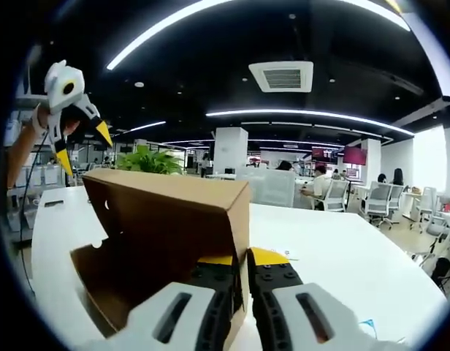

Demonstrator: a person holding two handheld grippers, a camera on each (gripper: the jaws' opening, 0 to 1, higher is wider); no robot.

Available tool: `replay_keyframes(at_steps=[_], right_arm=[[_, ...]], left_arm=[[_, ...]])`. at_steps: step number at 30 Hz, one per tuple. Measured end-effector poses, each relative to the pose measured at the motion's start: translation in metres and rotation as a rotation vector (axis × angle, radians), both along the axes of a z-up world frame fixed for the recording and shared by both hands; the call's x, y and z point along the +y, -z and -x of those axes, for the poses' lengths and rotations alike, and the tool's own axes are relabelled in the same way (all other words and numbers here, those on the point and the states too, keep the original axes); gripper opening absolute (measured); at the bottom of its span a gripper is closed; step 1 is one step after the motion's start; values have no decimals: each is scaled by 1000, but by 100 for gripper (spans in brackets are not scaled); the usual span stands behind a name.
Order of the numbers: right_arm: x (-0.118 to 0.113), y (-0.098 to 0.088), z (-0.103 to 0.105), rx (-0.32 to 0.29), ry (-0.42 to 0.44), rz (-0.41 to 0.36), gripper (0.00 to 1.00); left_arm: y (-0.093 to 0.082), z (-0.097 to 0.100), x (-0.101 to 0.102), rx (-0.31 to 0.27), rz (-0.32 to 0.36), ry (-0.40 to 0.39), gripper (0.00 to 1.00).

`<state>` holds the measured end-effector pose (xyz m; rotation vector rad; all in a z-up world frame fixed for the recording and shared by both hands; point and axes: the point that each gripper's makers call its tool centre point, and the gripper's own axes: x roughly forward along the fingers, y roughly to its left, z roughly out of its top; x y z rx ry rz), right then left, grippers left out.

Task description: Operate the shoe box by opening the lid, removing the specified soft item, and placing it in the target area until the item is outside and the box remains undamaged.

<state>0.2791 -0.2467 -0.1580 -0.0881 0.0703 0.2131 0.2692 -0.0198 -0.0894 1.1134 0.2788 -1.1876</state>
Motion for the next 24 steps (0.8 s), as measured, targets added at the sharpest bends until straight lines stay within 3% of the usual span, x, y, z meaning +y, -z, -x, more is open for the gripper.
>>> replay_keyframes(at_steps=[9, 24], right_arm=[[-1, 1, 1, -3, -3, -4, 4], [-3, 2, 1, -4, -4, -17, 4]], left_arm=[[15, -19, 0, 27, -43, -46, 50], [29, -18, -2, 42, -85, -56, 46]])
